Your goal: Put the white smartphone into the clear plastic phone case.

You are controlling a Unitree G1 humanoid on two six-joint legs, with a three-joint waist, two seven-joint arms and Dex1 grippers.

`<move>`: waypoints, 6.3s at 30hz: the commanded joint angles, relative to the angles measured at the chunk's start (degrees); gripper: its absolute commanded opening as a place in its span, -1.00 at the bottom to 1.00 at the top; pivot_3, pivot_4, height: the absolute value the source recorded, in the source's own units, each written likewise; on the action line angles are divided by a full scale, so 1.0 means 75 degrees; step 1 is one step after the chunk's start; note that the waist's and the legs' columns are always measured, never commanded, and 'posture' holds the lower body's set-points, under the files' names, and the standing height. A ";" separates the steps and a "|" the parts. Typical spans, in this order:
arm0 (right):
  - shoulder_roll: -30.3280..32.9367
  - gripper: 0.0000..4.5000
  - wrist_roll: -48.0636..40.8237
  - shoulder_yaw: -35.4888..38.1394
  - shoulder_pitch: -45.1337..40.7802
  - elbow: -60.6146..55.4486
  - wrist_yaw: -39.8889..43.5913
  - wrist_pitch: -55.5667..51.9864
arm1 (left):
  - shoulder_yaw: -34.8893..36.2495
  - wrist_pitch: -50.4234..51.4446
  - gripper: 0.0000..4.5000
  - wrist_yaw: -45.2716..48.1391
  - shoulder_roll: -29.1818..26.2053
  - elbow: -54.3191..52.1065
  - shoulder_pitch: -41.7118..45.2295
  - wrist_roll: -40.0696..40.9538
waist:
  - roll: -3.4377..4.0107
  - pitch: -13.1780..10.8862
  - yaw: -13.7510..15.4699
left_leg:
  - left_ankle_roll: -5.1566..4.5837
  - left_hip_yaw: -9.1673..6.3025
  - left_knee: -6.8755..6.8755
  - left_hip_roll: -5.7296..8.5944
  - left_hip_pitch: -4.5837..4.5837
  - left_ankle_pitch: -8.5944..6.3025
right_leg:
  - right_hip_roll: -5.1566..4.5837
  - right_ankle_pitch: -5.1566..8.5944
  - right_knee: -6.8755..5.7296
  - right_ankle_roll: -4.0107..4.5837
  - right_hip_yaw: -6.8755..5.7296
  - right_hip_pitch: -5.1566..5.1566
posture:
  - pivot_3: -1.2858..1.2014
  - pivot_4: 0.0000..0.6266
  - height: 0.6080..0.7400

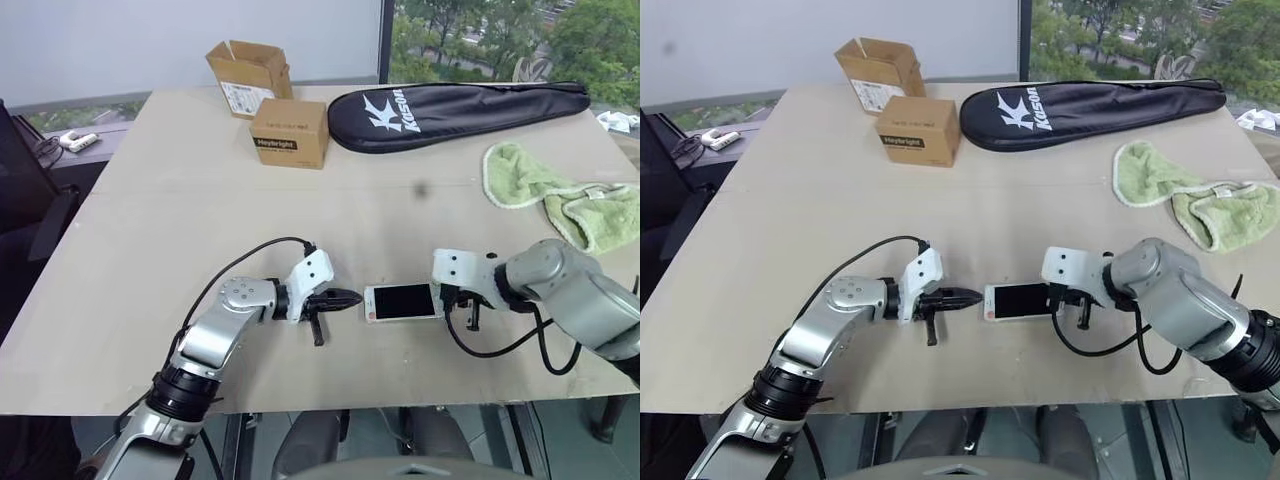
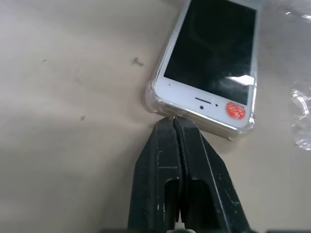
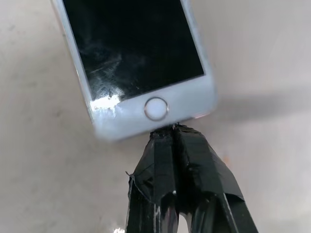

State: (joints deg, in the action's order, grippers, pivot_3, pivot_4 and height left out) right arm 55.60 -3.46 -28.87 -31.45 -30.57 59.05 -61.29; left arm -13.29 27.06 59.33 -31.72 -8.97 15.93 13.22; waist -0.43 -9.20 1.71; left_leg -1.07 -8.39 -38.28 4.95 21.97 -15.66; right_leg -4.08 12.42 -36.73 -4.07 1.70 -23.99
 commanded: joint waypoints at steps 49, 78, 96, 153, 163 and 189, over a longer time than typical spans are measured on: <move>-0.3090 -0.98 -0.1794 0.2729 0.3946 0.3002 -0.2264 0.2509 | -0.1078 -0.0221 -1.00 -0.0583 0.0694 0.0319 0.0040 -0.0185 | -0.0076 0.0238 -0.0120 | -0.0054 0.0024 0.0032 -0.0008 -0.0214 -0.0035 | 0.0013 0.0036 0.0032 -0.0050 0.0041 0.0202 | 0.03 -0.52 1.00; -0.2749 -0.98 -0.1893 0.2397 0.4480 0.3271 -0.2685 0.1851 | -0.0977 -0.0135 -1.00 -0.0464 0.0465 0.0278 0.0030 -0.0180 | -0.0114 0.0304 -0.0098 | -0.0026 -0.0007 0.0120 -0.0011 -0.0298 -0.0059 | -0.0020 0.0078 0.0126 -0.0050 0.0028 0.0306 | 0.03 -0.52 1.00; -0.2538 -0.98 -0.1368 0.1852 0.4273 0.4216 -0.2883 0.2033 | -0.0884 0.0001 -1.00 -0.0563 0.0374 0.0171 0.0050 -0.0135 | -0.0163 0.0335 -0.0105 | -0.0019 -0.0002 0.0155 -0.0021 -0.0293 -0.0064 | -0.0040 0.0145 0.0135 -0.0062 0.0071 0.0339 | 0.03 -0.52 1.00; -0.2032 -0.98 -0.0335 0.2356 0.5370 0.4842 -0.0348 0.8498 | -0.1070 -0.0280 -1.00 -0.0579 0.0588 0.0389 0.0072 -0.0198 | -0.0090 0.0231 0.0072 | -0.0076 -0.0031 0.0231 0.0022 -0.0190 -0.0053 | -0.0094 0.0123 0.0180 -0.0093 -0.0058 0.0195 | 0.03 -0.52 1.00; -0.1700 -0.98 0.0961 0.1480 0.4983 0.5078 -0.0428 0.8824 | -0.0990 -0.0292 -1.00 -0.0610 0.0532 0.0403 0.0053 -0.0206 | -0.0159 0.0271 0.0055 | -0.0041 -0.0025 0.0235 0.0002 -0.0299 -0.0077 | -0.0106 0.0148 0.0190 -0.0065 -0.0046 0.0315 | 0.03 -0.52 1.00; -0.1613 0.99 -0.3982 0.5858 0.5483 0.3774 0.0476 0.7503 | 0.2463 -0.1100 0.40 -0.0488 -0.0790 -0.0365 -0.1927 0.1192 | 0.0017 -0.0007 0.0048 | -0.0030 0.0014 0.0218 0.0022 -0.0026 -0.0027 | -0.0120 0.0093 0.0142 -0.0043 -0.0041 0.0005 | 0.03 -0.52 1.00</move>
State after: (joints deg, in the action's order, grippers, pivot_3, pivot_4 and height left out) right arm 42.72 -31.03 11.93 9.84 -1.62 61.40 -4.86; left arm 2.87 20.72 54.69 -36.89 -10.76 1.68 21.98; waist -0.30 -9.25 2.07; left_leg -1.30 -8.29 -36.65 5.12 21.78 -15.87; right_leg -4.98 13.12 -35.66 -4.39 1.37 -23.96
